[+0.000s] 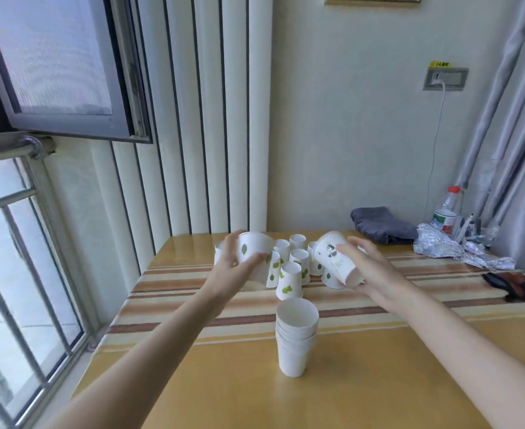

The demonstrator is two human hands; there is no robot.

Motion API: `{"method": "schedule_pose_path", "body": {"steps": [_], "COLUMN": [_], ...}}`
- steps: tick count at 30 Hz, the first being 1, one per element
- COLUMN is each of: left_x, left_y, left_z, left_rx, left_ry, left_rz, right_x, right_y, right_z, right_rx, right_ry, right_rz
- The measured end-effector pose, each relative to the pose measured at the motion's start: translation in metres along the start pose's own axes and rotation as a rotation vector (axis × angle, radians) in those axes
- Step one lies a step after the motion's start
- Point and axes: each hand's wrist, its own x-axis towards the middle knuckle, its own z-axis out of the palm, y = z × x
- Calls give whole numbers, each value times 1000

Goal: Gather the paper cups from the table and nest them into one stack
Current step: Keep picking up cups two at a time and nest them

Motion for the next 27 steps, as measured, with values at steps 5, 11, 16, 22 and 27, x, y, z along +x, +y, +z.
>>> {"method": "schedule_pose_path", "body": {"steps": [5, 11, 16, 22, 27], "left_x": [-16, -27, -36, -37, -21], "left_y": [11, -10, -32, -44, -54], "left_z": [28, 49, 50, 26, -9], "left_rx": [69, 316, 363, 296, 417], "left_ry": [-38, -160, -216, -276, -314], "left_rz": [112, 209, 83, -44, -111], "right_x": [-32, -47, -50, -43, -39], "right_y": [0, 13, 12, 23, 46], "right_z": [-1, -23, -17, 18, 32], "right_rx": [49, -90, -311, -502, -611], "right_ry": [-8, 100, 118, -17, -115], "right_rz": [-38, -99, -261, -395, -369]}}
